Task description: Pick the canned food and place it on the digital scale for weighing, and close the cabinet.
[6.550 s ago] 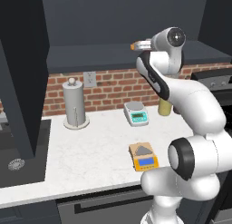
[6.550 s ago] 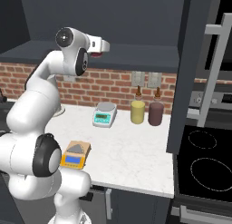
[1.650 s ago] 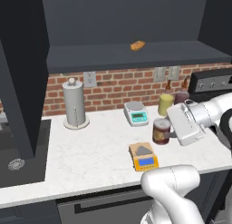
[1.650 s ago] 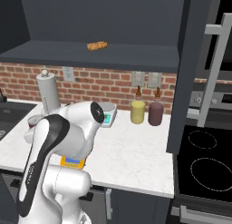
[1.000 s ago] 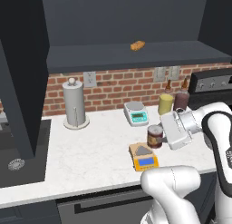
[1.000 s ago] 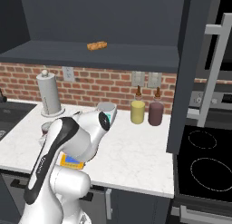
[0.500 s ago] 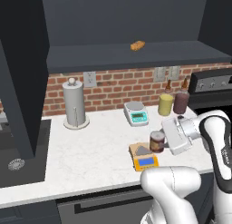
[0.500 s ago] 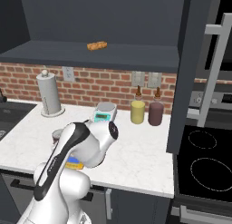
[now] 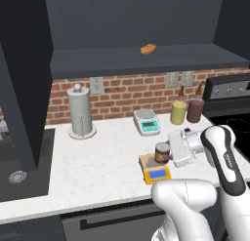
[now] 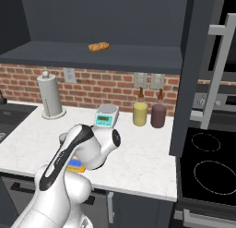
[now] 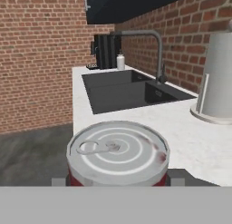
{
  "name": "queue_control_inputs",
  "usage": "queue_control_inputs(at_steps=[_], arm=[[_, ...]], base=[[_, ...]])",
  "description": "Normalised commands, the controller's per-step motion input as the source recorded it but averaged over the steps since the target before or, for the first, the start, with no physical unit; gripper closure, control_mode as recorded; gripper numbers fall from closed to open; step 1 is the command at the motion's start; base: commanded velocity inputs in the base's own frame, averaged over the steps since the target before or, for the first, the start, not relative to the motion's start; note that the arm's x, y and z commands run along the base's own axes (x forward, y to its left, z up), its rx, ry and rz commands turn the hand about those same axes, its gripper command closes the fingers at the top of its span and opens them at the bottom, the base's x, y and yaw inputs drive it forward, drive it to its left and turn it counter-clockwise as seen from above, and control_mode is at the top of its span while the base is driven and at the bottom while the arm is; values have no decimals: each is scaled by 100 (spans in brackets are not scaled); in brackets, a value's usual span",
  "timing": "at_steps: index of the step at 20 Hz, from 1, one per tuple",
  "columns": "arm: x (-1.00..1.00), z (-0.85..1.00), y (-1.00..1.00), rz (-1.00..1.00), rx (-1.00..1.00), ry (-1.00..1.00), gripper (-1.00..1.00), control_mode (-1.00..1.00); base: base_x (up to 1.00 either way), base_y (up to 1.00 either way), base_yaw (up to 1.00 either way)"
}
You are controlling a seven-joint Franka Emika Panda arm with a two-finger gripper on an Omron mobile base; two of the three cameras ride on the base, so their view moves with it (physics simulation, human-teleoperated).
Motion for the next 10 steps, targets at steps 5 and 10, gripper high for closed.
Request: queue_control_inputs(at_steps=[5,10], arm=[[40,-17,0,0,1,0,100,-100],[30,-21,0,6,0,0,100,-100]], base=[[0,0,0],[0,0,0]])
